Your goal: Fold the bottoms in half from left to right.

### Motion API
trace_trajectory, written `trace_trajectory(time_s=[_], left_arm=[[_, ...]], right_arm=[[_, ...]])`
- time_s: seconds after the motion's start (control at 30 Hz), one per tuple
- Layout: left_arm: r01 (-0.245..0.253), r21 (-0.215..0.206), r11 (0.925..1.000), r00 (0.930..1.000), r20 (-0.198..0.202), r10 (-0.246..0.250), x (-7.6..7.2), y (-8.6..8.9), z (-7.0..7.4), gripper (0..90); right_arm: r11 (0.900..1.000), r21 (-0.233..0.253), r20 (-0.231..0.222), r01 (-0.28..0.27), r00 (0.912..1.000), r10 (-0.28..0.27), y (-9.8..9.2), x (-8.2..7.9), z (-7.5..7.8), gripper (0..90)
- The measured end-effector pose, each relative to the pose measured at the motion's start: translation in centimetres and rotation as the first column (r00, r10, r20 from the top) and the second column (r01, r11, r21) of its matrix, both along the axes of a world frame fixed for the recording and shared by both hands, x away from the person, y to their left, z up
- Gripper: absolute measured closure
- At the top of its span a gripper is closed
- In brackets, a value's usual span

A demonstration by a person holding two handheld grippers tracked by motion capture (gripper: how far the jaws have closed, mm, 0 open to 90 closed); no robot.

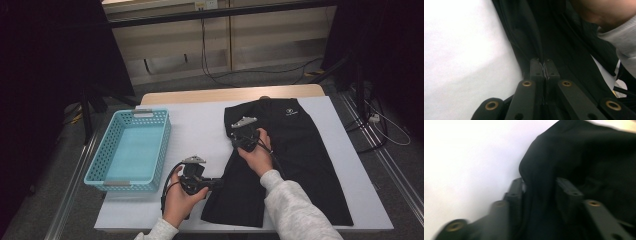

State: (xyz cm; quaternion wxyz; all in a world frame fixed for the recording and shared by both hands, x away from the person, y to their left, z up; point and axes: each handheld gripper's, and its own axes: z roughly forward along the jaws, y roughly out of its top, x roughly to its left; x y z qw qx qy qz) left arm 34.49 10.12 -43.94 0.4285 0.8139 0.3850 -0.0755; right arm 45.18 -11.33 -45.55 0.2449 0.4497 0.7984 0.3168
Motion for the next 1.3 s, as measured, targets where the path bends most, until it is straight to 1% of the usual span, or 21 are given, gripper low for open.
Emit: trace_trajectory(time_s=[0.03,0.1,0.13,0.17,0.2,0.23,0.3,0.37,0.5,0.57,0.6,0.67,0.8,0.83,0.9,0.93,1.0,1.07,1.17,1.23,1.3], left_arm=[[-0.006,-0.007,1.0,1.0,0.003,0.006,0.0,0.0,0.1,88.5],[0.002,-0.009,1.0,1.0,0.003,-0.002,0.0,0.0,0.2,88.5],[-0.005,-0.013,0.9999,1.0,0.008,0.005,-0.1,-0.1,0.2,88.7],[-0.004,-0.013,0.9999,1.0,0.009,0.004,-0.1,-0.1,0.2,88.7],[-0.004,-0.013,0.9999,0.9999,0.01,0.004,-0.1,-0.1,0.2,88.7],[0.001,-0.013,0.9999,1.0,0.005,-0.001,-0.1,-0.1,0.2,88.8],[0.002,-0.012,0.9999,1.0,0.002,-0.002,-0.1,-0.2,0.1,88.8],[0.003,-0.013,0.9999,1.0,0.002,-0.003,-0.1,-0.3,0.0,88.7],[0.001,-0.011,0.9999,1.0,0.004,-0.001,-0.1,-0.3,0.0,88.7],[0.005,-0.007,1.0,1.0,0.006,-0.005,0.0,-0.2,-0.1,88.8],[0.0,-0.01,1.0,1.0,0.003,0.0,0.0,-0.3,-0.2,88.7],[0.006,0.001,1.0,1.0,-0.001,-0.006,0.0,-0.3,-0.3,88.7],[0.011,0.005,0.9999,0.9999,-0.003,-0.011,0.0,-0.5,-0.3,88.7],[0.003,0.001,1.0,1.0,0.002,-0.003,0.0,-0.7,-0.3,88.6],[0.012,0.005,0.9999,0.9999,-0.003,-0.012,0.0,-0.9,-0.3,88.6],[0.008,0.006,0.9999,1.0,-0.001,-0.008,0.0,-1.0,-0.3,88.6],[0.02,0.013,0.9997,0.9998,-0.004,-0.02,0.0,-1.1,-0.4,88.5],[0.022,0.018,0.9996,0.9997,-0.004,-0.022,0.0,-1.3,-0.6,88.5],[0.02,0.019,0.9996,0.9998,-0.004,-0.02,0.0,-1.4,-0.7,88.6],[0.029,0.023,0.9993,0.9996,-0.004,-0.029,-0.1,-1.3,-0.7,88.6],[0.028,0.023,0.9994,0.9996,-0.001,-0.028,-0.1,-1.3,-0.7,88.6]], right_arm=[[1.0,0.013,0.005,0.0,1.0,0.0,-0.1,0.1,0.2,76.0],[0.999,0.034,0.013,0.009,0.9999,-0.01,-0.6,0.2,0.8,79.7],[0.999,0.035,0.023,0.012,0.9997,-0.013,-0.8,0.3,1.1,84.8],[0.999,0.051,0.035,0.019,0.9992,-0.021,-1.2,0.2,1.4,85.2],[0.998,0.055,0.038,0.027,0.9988,-0.029,-1.5,0.3,1.6,85.6],[0.998,0.05,0.032,0.031,0.9989,-0.033,-1.8,0.3,1.8,86.7],[0.998,0.06,0.018,0.026,0.9995,-0.027,-2.3,0.1,2.0,86.8],[0.999,0.039,0.016,0.026,0.9995,-0.027,-2.6,-0.1,2.1,88.1],[0.997,0.06,0.004,0.049,0.9988,-0.05,-3.5,-0.7,1.9,88.1],[0.996,0.07,-0.003,0.063,0.998,-0.063,-4.3,-1.3,1.8,88.1],[0.995,0.072,-0.006,0.064,0.9979,-0.064,-4.7,-1.7,1.7,88.1],[0.995,0.077,-0.02,0.062,0.998,-0.06,-5.6,-2.6,1.6,88.0],[0.997,0.064,-0.051,0.049,0.9977,-0.046,-6.8,-4.2,0.9,87.9],[0.997,0.059,-0.055,0.047,0.9975,-0.043,-7.0,-4.4,0.7,87.8],[0.998,0.053,-0.056,0.044,0.9976,-0.041,-7.1,-4.7,0.3,86.8],[0.998,0.051,-0.054,0.041,0.9978,-0.039,-7.1,-4.8,0.2,85.3],[0.998,0.056,-0.036,0.028,0.999,-0.026,-6.8,-4.7,0.3,77.2],[0.999,0.035,-0.023,0.01,0.9997,-0.009,-6.5,-4.5,0.5,76.3],[0.999,0.031,-0.012,-0.009,0.9999,0.009,-5.8,-4.0,0.8,75.5],[1.0,0.025,0.001,-0.007,1.0,0.007,-5.2,-3.6,1.0,71.0],[1.0,0.018,0.011,-0.011,0.9999,0.01,-4.7,-3.1,1.2,70.0]])
